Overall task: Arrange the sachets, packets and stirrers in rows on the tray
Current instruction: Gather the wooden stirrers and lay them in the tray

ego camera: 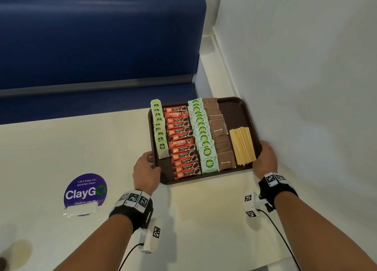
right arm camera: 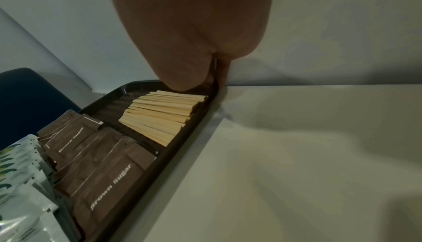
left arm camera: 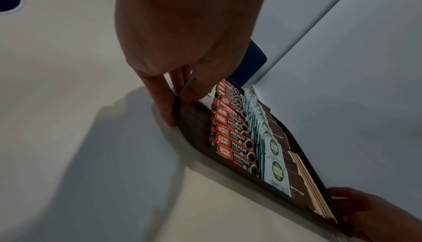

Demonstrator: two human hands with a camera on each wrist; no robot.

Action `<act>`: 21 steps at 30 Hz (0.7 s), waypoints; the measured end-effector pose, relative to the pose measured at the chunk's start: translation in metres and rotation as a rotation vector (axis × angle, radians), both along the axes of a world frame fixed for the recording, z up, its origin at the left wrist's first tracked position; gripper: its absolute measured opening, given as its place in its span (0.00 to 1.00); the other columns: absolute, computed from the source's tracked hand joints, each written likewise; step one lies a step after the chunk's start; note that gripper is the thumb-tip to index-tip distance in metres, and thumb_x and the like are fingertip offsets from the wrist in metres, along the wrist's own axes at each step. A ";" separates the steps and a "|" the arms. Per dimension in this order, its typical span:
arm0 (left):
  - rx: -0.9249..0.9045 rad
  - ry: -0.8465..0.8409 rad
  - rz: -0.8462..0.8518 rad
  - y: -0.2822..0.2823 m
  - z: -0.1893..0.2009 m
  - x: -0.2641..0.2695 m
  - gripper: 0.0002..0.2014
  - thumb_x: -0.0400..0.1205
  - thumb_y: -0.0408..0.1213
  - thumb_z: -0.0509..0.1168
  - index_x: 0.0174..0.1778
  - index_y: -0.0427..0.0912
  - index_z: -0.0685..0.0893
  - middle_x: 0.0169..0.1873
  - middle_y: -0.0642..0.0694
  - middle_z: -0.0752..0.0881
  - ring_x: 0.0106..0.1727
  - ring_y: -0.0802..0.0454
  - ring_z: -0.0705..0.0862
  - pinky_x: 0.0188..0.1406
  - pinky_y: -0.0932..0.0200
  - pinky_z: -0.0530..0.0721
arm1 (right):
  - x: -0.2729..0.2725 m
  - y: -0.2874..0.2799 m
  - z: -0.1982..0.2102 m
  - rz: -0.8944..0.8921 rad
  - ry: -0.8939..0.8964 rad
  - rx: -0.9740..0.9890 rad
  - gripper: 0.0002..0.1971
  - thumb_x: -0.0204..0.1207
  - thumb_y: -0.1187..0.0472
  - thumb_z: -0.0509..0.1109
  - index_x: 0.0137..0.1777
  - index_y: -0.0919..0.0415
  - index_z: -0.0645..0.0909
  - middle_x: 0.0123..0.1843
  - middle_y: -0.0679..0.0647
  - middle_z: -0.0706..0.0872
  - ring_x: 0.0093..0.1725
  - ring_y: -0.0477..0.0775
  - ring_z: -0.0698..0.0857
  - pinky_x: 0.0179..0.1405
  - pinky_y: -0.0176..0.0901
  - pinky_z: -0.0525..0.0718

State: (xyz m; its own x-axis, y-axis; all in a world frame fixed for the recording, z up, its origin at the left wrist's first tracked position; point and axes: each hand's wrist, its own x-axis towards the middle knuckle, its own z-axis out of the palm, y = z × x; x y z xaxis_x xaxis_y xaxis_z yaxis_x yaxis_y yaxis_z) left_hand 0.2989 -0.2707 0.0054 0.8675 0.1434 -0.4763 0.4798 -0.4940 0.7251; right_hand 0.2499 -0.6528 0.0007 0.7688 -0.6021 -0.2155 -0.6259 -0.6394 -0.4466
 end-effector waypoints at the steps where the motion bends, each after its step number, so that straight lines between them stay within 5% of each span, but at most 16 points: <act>1: 0.004 0.000 -0.001 0.000 0.000 0.000 0.27 0.82 0.21 0.72 0.77 0.43 0.83 0.61 0.40 0.92 0.58 0.41 0.92 0.61 0.36 0.93 | 0.000 -0.001 -0.002 -0.003 0.009 -0.006 0.33 0.74 0.77 0.80 0.78 0.63 0.76 0.67 0.63 0.85 0.69 0.65 0.85 0.69 0.61 0.88; 8: -0.009 -0.007 0.005 0.002 -0.002 0.001 0.26 0.81 0.20 0.72 0.75 0.42 0.84 0.57 0.41 0.93 0.55 0.41 0.93 0.61 0.37 0.93 | 0.000 0.000 -0.002 -0.020 0.022 -0.013 0.38 0.74 0.80 0.77 0.84 0.65 0.71 0.76 0.65 0.81 0.76 0.68 0.80 0.75 0.60 0.81; 16: -0.017 -0.009 -0.012 0.003 -0.001 0.000 0.27 0.83 0.19 0.70 0.78 0.41 0.83 0.61 0.38 0.93 0.58 0.40 0.92 0.61 0.38 0.93 | 0.001 0.001 -0.002 0.000 0.049 -0.033 0.36 0.73 0.80 0.78 0.81 0.64 0.73 0.71 0.65 0.83 0.72 0.67 0.82 0.72 0.63 0.85; 21: 0.001 -0.048 -0.015 0.014 0.005 -0.002 0.26 0.86 0.25 0.71 0.81 0.41 0.80 0.69 0.42 0.85 0.61 0.43 0.90 0.61 0.49 0.90 | -0.005 0.014 0.005 -0.007 0.108 -0.175 0.38 0.71 0.79 0.78 0.82 0.67 0.72 0.77 0.68 0.78 0.77 0.70 0.77 0.77 0.66 0.81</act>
